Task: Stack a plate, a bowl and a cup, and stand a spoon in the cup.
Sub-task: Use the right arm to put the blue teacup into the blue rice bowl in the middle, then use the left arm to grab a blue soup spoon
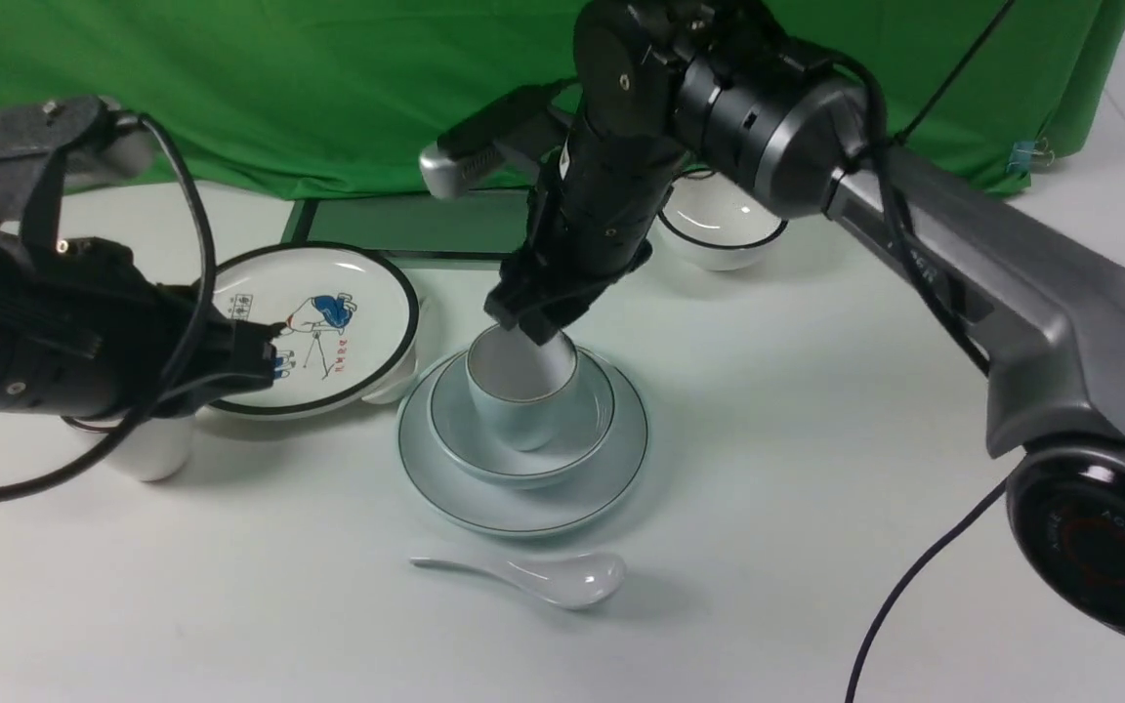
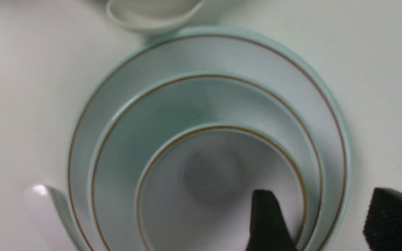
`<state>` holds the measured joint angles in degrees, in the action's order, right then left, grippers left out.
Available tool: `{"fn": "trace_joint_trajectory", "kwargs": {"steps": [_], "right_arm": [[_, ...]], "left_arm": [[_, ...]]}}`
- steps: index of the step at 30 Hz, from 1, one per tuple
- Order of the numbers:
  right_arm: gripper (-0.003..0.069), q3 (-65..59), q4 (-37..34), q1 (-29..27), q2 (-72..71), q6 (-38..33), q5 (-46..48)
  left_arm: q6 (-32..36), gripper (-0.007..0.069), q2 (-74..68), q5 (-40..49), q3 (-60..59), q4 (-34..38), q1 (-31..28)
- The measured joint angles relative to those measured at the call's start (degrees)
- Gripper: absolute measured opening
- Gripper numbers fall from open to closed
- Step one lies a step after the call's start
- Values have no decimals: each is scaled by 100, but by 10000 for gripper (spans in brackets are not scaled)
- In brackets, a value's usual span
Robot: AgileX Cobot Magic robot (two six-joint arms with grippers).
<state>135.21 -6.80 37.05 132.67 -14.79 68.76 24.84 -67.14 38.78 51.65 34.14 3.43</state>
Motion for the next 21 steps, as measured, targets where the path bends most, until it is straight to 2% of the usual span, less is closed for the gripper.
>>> {"fn": "trace_joint_trajectory", "kwargs": {"steps": [4, 7, 8, 11, 15, 16, 21], "right_arm": [[213, -416, 86, -15, -728, 55, 21], [82, -1163, 87, -70, -1305, 110, 13], [35, -1826, 87, -96, -1636, 111, 10], [15, -3201, -88, -113, -1996, -10, -189], [13, -4348, -243, 13, -1991, -167, -923], [13, -4813, -288, 120, -1952, -203, -1457], [13, -5233, -343, 379, -1806, -259, -2440]], "left_arm": [[87, -29, 0, 31, 0, 0, 0], [91, -29, 0, 93, 0, 0, 0], [105, -29, 0, 122, 0, 0, 0], [105, -29, 0, 123, 0, 0, 0], [105, -29, 0, 108, 0, 0, 0], [107, -29, 0, 108, 0, 0, 0], [117, -29, 0, 105, 0, 0, 0]]}}
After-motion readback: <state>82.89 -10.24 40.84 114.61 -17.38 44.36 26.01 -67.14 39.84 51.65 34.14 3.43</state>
